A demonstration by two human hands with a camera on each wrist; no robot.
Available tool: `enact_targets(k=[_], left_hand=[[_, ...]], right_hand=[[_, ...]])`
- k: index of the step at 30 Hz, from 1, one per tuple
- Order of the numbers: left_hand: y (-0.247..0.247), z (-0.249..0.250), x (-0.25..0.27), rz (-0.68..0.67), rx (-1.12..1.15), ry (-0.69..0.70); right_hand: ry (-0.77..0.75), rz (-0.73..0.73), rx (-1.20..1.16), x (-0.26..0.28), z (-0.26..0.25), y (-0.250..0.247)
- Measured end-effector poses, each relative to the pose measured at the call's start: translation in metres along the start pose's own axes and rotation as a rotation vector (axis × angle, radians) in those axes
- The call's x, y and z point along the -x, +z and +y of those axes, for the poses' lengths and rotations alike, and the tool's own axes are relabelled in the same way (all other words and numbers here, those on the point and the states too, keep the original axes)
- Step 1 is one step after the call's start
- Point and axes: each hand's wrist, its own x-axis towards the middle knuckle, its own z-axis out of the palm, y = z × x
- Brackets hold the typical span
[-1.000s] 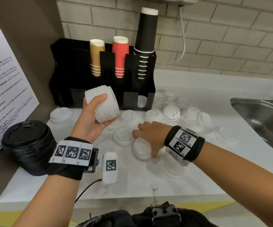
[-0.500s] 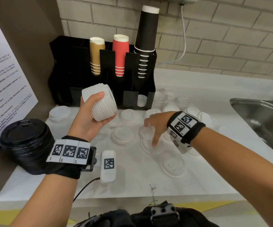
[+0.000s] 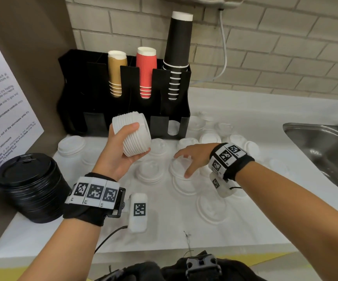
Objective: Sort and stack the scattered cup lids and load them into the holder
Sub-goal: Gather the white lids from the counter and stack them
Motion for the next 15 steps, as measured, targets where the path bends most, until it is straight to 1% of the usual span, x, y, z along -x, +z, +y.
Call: enact_targets(k=[3, 5, 7, 9, 11, 15], left_hand=[[0.000, -0.005, -0.003, 0.000, -0.024, -0.009], [0.000, -0.007, -0.005, 0.009, -0.036, -0.005], [0.001, -0.010, -0.007, 0.013, -0.038, -0.009], [0.004, -0.012, -0.009, 0.003, -0.038, -0.022], [0.007, -0.015, -0.009, -0.024, -0.056, -0.033], [0.012, -0.019, -0.010, -0.081, -0.110, -0.042]], right_hand=[[-0.064, 0.078, -0.044, 0.003, 0.001, -0.005], [-0.129, 0.193, -0.151, 0.012, 0.002, -0.015], [-0.218, 0.323, -0.356, 0.021, 0.000, -0.023], [-0.325, 0.405, -0.608, 0.030, -0.009, -0.028], [-0.428, 0.427, -0.775, 0.036, -0.021, -0.029], [-0.550, 0.423, -0.824, 0.040, -0.038, -0.025]])
